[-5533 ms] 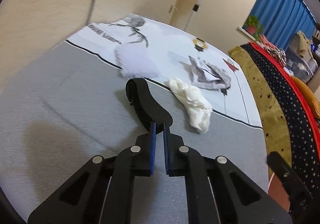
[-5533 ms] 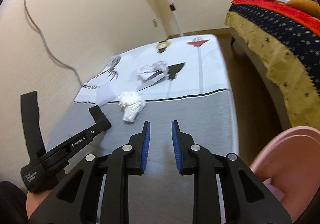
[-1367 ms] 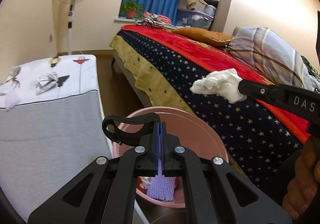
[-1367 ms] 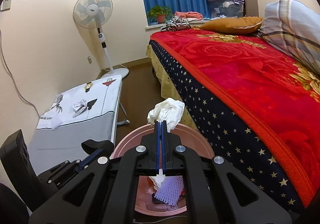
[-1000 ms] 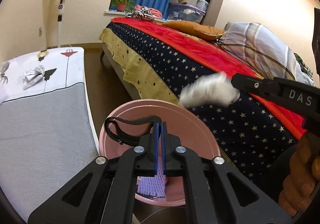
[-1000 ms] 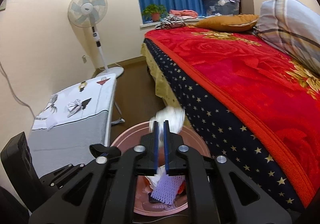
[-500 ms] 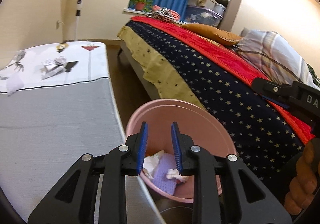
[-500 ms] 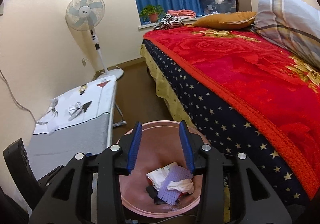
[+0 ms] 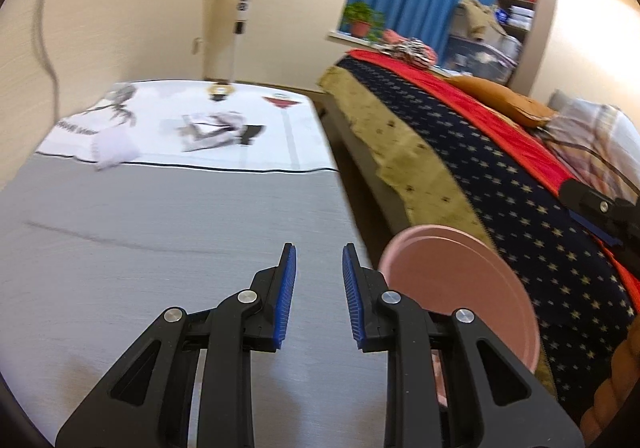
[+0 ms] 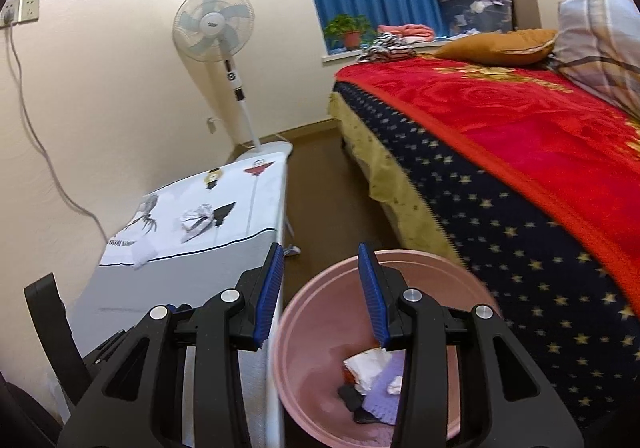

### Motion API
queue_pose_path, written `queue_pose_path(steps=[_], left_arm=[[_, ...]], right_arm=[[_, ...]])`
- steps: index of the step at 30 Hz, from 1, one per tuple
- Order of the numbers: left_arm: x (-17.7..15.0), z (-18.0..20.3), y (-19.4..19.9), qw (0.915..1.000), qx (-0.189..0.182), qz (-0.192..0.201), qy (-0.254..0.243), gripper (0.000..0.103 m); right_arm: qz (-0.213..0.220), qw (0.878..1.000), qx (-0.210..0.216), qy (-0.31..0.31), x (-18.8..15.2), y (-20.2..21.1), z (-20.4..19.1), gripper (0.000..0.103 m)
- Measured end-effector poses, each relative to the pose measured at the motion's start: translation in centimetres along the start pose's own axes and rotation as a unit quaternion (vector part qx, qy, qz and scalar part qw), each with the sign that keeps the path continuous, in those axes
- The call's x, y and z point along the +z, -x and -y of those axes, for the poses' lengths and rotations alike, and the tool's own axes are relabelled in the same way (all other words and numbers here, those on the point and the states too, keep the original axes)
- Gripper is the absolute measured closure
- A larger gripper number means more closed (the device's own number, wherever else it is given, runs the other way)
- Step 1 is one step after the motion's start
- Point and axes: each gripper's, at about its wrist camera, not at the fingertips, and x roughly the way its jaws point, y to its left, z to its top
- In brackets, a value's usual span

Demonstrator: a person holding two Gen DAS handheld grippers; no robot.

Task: Collect trash
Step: 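Move the left gripper to the white foam net while the right reaches the crumpled paper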

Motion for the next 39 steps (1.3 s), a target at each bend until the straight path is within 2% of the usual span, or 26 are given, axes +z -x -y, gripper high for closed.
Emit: queue_pose_path(steps=[11, 19, 27, 33, 36, 39], left_arm=[[1.3, -5.5, -1.1, 0.9965, 0.068, -0.002, 0.048, 0.079], [2.6, -9.2, -1.5, 0.9903, 0.104, 0.006, 0.092, 0.079], [4.5, -13.8, -2.5, 0.9783, 0.152, 0.019, 0.140, 0.079], [5.9, -16.4, -4.2, 0.9699, 0.171, 0.021, 0.172, 0.079], [6.5, -17.4, -5.3, 0.9664, 0.179, 0.022, 0.183, 0.074], [6.8, -18.6, -6.1, 0.9603, 0.194, 0.023, 0.199, 0.064]], right_arm=[[-0.027, 0.999, 0.043, 0.015, -0.4, -5.1, -3.2, 0.063], [-0.050, 0.993, 0.108, 0.023, 0.1, -9.4, -6.8, 0.065], [-0.069, 0.986, 0.146, 0.035, 1.7, -14.8, -10.7, 0.066], [-0.088, 0.983, 0.151, 0.049, 2.6, -19.1, -13.2, 0.066], [-0.099, 0.982, 0.152, 0.056, 2.8, -21.3, -14.3, 0.066], [-0.105, 0.981, 0.149, 0.063, 2.9, -23.5, -15.1, 0.065]])
